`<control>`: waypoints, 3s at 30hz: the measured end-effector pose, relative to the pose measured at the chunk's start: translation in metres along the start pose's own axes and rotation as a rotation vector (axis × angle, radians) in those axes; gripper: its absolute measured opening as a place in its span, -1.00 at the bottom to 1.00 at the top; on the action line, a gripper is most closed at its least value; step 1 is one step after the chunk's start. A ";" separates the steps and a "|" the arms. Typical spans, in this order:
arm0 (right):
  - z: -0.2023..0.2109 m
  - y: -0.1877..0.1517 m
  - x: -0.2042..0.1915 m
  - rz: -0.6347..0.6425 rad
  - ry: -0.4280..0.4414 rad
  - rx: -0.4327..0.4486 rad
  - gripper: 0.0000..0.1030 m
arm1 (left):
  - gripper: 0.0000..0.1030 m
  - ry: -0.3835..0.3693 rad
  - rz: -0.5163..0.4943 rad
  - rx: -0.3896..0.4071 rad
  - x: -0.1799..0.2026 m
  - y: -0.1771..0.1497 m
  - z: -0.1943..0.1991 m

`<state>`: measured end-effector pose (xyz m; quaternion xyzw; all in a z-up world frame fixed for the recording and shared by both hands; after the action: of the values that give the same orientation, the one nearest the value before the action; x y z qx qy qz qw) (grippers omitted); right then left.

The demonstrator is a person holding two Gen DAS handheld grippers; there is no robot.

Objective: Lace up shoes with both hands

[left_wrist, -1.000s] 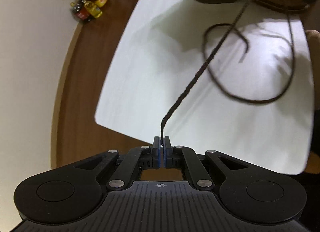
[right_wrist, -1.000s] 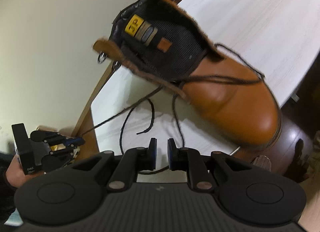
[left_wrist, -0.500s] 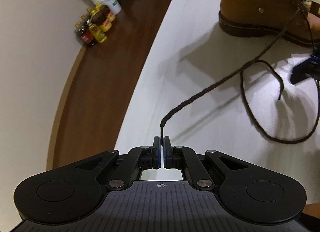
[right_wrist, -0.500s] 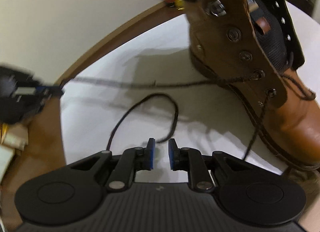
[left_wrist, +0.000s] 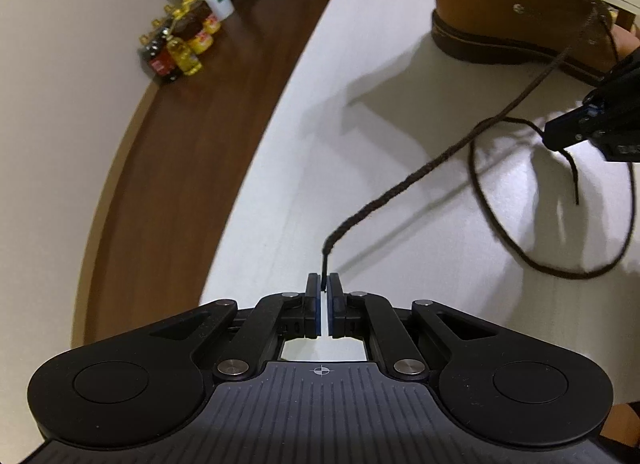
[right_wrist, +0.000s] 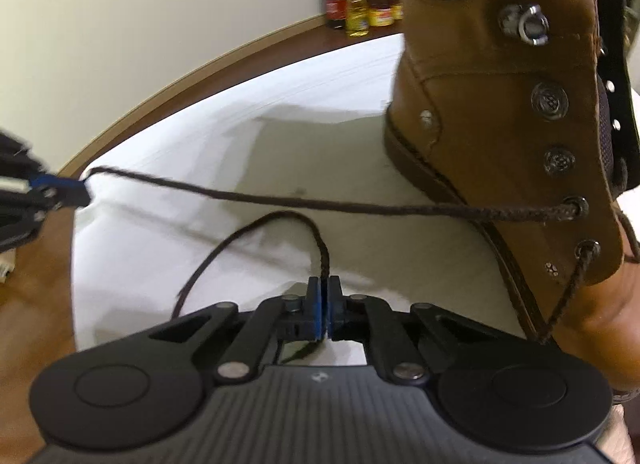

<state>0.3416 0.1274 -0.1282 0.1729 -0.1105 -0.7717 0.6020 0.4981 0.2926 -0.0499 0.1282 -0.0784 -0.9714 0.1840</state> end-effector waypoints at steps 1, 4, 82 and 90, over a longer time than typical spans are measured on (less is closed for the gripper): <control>0.005 -0.002 -0.002 0.036 0.005 -0.001 -0.94 | -0.84 -0.022 -0.012 -0.004 0.003 -0.003 0.003; 0.038 -0.013 -0.009 0.237 0.019 -0.006 -0.94 | -0.75 -0.084 -0.111 0.026 0.019 -0.007 0.020; 0.076 0.038 0.201 0.181 0.238 0.115 -0.65 | -0.94 -0.099 0.306 0.145 0.231 0.175 0.091; 0.074 0.037 0.206 0.168 0.265 0.103 -0.63 | -0.94 -0.107 0.287 0.136 0.231 0.183 0.085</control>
<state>0.3006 -0.0836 -0.0741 0.2940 -0.0836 -0.6824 0.6640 0.3288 0.0456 0.0166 0.0759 -0.1713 -0.9330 0.3074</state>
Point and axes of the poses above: each gripper's, at about its wrist camera, not at the fingertips, and z roughly against the way its jaws point, x to its right, y to its top, the point moved 4 cm from there along -z, roughly the way its jaws point, and after that the axes turned 8 degrees about -x, right-handed, at the moved point
